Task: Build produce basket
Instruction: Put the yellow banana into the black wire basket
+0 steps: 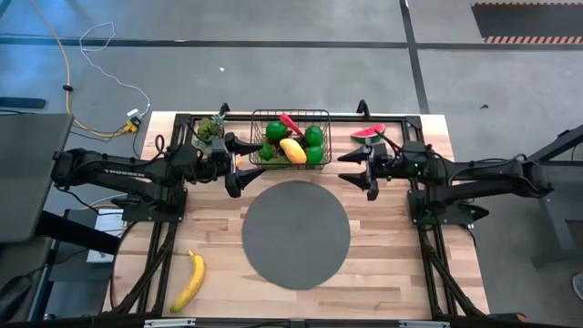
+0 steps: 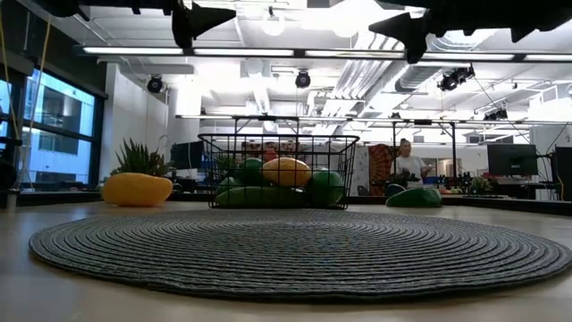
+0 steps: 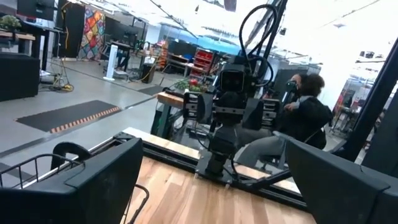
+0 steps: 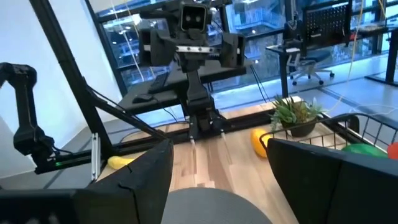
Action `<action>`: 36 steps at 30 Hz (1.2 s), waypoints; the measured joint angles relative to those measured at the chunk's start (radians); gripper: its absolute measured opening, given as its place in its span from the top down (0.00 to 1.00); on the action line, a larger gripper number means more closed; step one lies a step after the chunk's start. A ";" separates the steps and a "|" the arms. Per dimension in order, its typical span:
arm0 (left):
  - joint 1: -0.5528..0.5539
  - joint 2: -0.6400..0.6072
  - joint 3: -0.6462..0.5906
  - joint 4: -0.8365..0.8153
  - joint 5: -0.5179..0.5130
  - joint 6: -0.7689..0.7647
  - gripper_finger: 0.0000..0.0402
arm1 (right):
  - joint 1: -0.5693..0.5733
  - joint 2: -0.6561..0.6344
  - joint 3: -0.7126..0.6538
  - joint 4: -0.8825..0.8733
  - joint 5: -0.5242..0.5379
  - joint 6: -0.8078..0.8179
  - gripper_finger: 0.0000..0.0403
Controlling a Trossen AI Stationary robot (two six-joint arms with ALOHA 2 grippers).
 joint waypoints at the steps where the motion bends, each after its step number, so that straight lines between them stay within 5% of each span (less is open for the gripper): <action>1: 0.000 0.000 0.000 -0.002 0.000 0.000 0.05 | 0.002 0.000 0.000 0.003 0.000 -0.002 0.40; 36: 0.000 0.000 0.000 -0.016 0.002 0.000 0.05 | 0.005 0.004 0.000 0.012 0.010 -0.003 0.40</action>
